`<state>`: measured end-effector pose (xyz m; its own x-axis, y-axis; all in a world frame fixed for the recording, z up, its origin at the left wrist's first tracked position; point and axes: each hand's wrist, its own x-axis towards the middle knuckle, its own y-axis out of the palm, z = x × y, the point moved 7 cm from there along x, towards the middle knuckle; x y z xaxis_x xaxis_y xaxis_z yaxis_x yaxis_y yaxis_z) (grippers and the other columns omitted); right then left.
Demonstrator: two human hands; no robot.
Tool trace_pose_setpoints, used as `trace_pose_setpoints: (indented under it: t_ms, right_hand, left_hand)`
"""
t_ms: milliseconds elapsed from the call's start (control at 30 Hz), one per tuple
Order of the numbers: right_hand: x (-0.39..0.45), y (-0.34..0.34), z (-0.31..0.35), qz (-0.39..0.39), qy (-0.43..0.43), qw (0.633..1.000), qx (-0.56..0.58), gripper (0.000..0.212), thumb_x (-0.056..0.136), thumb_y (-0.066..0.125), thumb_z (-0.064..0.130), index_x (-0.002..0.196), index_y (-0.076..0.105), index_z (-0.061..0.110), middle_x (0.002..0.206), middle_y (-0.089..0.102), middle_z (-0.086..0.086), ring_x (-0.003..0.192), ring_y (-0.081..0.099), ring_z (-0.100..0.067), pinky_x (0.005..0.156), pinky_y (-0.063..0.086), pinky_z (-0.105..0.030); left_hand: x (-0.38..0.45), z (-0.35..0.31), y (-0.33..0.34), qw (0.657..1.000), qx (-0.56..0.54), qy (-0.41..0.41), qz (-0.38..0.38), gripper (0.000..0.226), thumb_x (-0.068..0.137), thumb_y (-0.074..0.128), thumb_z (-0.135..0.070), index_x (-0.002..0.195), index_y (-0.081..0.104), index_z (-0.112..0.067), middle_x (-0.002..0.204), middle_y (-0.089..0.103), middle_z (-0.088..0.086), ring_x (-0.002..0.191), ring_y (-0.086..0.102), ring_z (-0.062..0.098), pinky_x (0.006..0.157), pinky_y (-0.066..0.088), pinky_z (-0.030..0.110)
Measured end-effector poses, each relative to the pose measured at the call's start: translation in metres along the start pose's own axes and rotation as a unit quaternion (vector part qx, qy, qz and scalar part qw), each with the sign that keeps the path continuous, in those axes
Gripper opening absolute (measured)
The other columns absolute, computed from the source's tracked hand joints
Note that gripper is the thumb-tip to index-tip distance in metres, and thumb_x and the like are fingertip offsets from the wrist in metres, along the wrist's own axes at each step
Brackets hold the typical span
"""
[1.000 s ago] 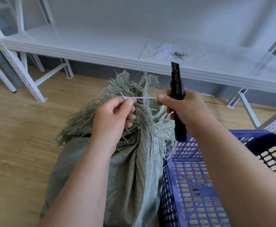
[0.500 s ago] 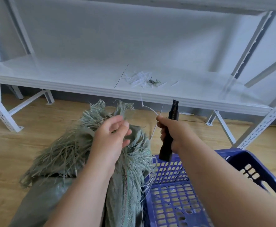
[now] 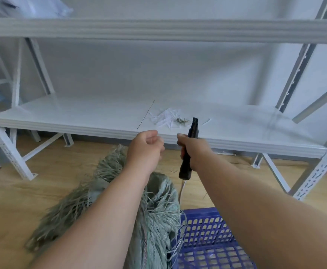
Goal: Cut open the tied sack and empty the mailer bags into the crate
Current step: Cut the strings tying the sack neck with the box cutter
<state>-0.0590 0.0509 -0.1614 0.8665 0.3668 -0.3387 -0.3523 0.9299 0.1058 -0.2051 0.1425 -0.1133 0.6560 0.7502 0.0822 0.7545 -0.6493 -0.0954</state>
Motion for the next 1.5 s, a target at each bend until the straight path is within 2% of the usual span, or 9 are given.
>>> trace_pose_setpoints:
  t_ms: [100, 267, 467, 633, 833, 1100, 1200, 1300, 1500]
  right_hand:
    - [-0.021, 0.0, -0.034, 0.04, -0.002, 0.999, 0.0, 0.016, 0.086, 0.071, 0.023, 0.085, 0.062, 0.01, 0.079, 0.065, -0.008, 0.047, 0.044, -0.014, 0.05, 0.042, -0.028]
    - [-0.066, 0.008, -0.085, 0.128, 0.06, 0.99, 0.02, 0.026, 0.09, 0.064, 0.033, 0.094, 0.058, 0.008, 0.078, 0.065, -0.007, 0.049, 0.049, -0.013, 0.047, 0.046, -0.024]
    - [-0.117, 0.027, -0.12, 0.223, 0.098, 0.965, 0.098, 0.017, 0.101, 0.045, 0.021, 0.107, 0.054, 0.008, 0.069, 0.062, -0.009, 0.05, 0.058, -0.015, 0.046, 0.051, -0.024]
    - [-0.135, 0.031, -0.135, 0.208, 0.072, 0.975, -0.027, 0.015, 0.102, 0.041, 0.028, 0.106, 0.053, 0.019, 0.054, 0.057, -0.004, 0.042, 0.048, -0.015, 0.039, 0.041, -0.023]
    - [-0.135, 0.027, -0.144, 0.187, 0.073, 0.975, -0.092, 0.022, 0.092, 0.041, -0.004, 0.106, 0.047, 0.012, 0.087, 0.059, -0.012, 0.056, 0.047, -0.015, 0.043, 0.041, -0.026]
    - [-0.135, 0.036, -0.146, 0.203, 0.087, 0.975, 0.02, 0.033, 0.088, 0.04, -0.014, 0.112, 0.049, 0.006, 0.105, 0.056, -0.013, 0.071, 0.05, -0.018, 0.05, 0.047, -0.027]
    - [-0.14, 0.045, -0.141, 0.252, 0.092, 0.961, 0.07, 0.03, 0.096, 0.045, -0.002, 0.119, 0.054, 0.016, 0.089, 0.063, -0.013, 0.063, 0.059, -0.018, 0.055, 0.055, -0.03]
    - [-0.138, 0.044, -0.138, 0.238, 0.063, 0.969, -0.018, 0.029, 0.1, 0.046, 0.016, 0.123, 0.052, 0.033, 0.066, 0.065, -0.009, 0.05, 0.058, -0.017, 0.051, 0.054, -0.028]
    - [-0.134, 0.037, -0.139, 0.182, 0.068, 0.979, -0.064, 0.032, 0.095, 0.037, 0.002, 0.126, 0.041, 0.013, 0.079, 0.064, -0.014, 0.05, 0.047, -0.017, 0.042, 0.042, -0.027]
  left_hand:
    - [-0.016, 0.016, -0.012, 1.0, 0.021, -0.006, -0.013, 0.032, 0.094, 0.057, -0.018, 0.125, 0.056, -0.021, 0.109, 0.062, -0.008, 0.096, 0.064, 0.011, 0.086, 0.056, 0.037]
    - [-0.067, 0.054, -0.053, 0.998, 0.033, -0.031, -0.05, 0.023, 0.093, 0.059, -0.023, 0.114, 0.06, -0.033, 0.108, 0.064, -0.01, 0.092, 0.065, 0.004, 0.075, 0.055, 0.024]
    - [-0.122, 0.104, -0.101, 0.992, 0.017, -0.088, -0.091, 0.019, 0.093, 0.06, -0.019, 0.1, 0.065, -0.035, 0.102, 0.069, -0.01, 0.083, 0.068, 0.0, 0.067, 0.052, 0.019]
    - [-0.114, 0.105, -0.113, 0.992, 0.029, -0.068, -0.103, 0.018, 0.092, 0.06, -0.021, 0.098, 0.064, -0.038, 0.102, 0.069, -0.008, 0.087, 0.067, 0.002, 0.067, 0.053, 0.018]
    - [-0.112, 0.122, -0.099, 0.993, 0.038, -0.091, -0.068, 0.017, 0.092, 0.06, -0.023, 0.102, 0.065, -0.035, 0.101, 0.066, -0.011, 0.098, 0.064, 0.009, 0.093, 0.052, 0.043]
    - [-0.109, 0.121, -0.115, 0.989, 0.047, -0.075, -0.12, 0.019, 0.091, 0.061, -0.021, 0.101, 0.064, -0.037, 0.095, 0.063, -0.017, 0.078, 0.057, -0.012, 0.065, 0.04, 0.009]
    - [-0.109, 0.12, -0.125, 0.987, 0.053, -0.072, -0.135, 0.019, 0.092, 0.06, -0.023, 0.104, 0.064, -0.037, 0.096, 0.062, -0.017, 0.08, 0.057, -0.006, 0.064, 0.038, 0.013]
    - [-0.109, 0.12, -0.131, 0.987, 0.044, -0.074, -0.134, 0.017, 0.092, 0.06, -0.025, 0.097, 0.065, -0.04, 0.096, 0.064, -0.014, 0.086, 0.061, 0.005, 0.067, 0.044, 0.021]
    - [-0.108, 0.128, -0.128, 0.987, 0.019, -0.099, -0.125, 0.018, 0.091, 0.061, -0.021, 0.096, 0.067, -0.038, 0.091, 0.066, -0.006, 0.073, 0.061, 0.004, 0.062, 0.046, 0.024]
